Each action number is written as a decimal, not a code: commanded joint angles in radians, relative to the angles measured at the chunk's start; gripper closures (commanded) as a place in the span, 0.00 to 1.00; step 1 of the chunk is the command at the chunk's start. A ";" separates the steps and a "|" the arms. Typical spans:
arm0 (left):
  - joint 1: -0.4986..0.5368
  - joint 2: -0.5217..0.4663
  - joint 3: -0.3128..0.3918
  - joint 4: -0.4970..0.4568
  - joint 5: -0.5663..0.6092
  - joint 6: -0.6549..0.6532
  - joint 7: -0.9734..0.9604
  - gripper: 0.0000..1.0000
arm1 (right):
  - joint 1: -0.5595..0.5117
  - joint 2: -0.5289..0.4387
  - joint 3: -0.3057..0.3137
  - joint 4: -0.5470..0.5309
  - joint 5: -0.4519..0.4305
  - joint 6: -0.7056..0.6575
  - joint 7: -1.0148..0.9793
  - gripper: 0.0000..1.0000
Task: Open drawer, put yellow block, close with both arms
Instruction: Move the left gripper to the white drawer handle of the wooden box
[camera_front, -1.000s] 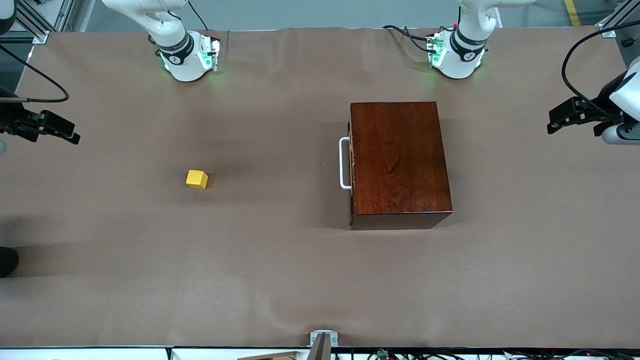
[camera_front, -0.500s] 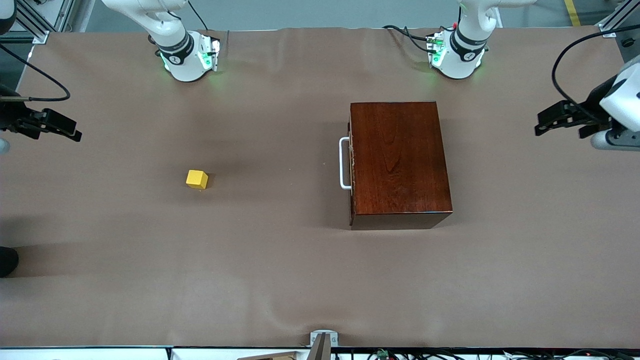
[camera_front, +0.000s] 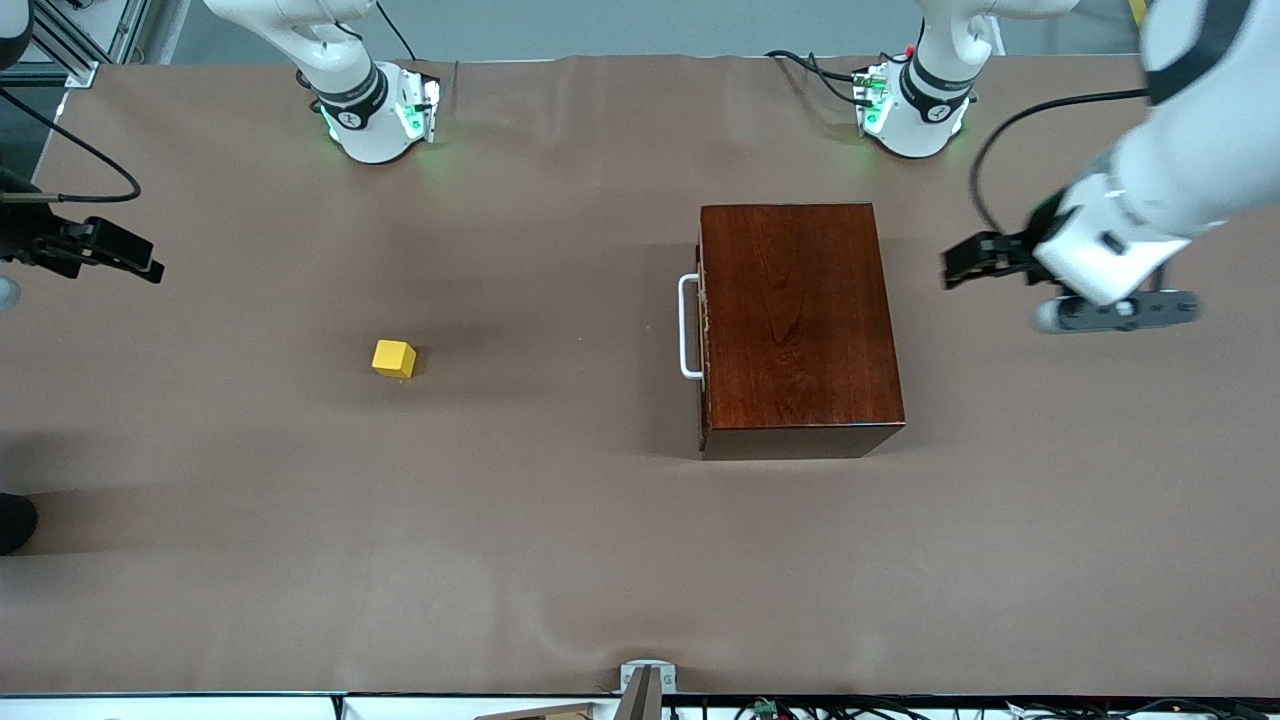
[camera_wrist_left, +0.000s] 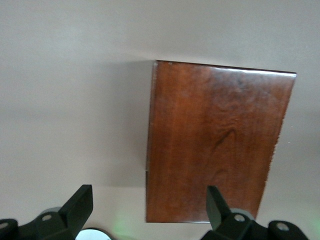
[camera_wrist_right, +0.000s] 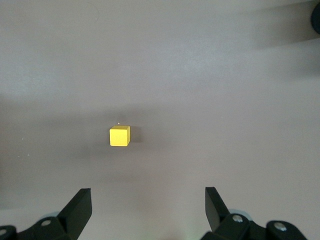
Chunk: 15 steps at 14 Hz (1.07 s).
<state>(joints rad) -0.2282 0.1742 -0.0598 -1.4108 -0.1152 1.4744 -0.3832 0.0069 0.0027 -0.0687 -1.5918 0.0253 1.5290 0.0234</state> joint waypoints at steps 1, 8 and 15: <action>-0.061 0.048 0.005 0.056 -0.014 -0.016 -0.098 0.00 | -0.004 -0.006 0.006 0.004 -0.008 -0.009 -0.005 0.00; -0.256 0.168 0.008 0.125 -0.006 0.070 -0.377 0.00 | -0.002 0.003 0.006 0.026 -0.005 -0.009 -0.007 0.00; -0.502 0.321 0.020 0.177 0.170 0.171 -0.548 0.00 | -0.004 0.005 0.006 0.026 -0.004 -0.010 -0.007 0.00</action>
<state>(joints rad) -0.6663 0.4340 -0.0547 -1.2963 -0.0106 1.6447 -0.8910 0.0071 0.0030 -0.0670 -1.5818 0.0254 1.5294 0.0234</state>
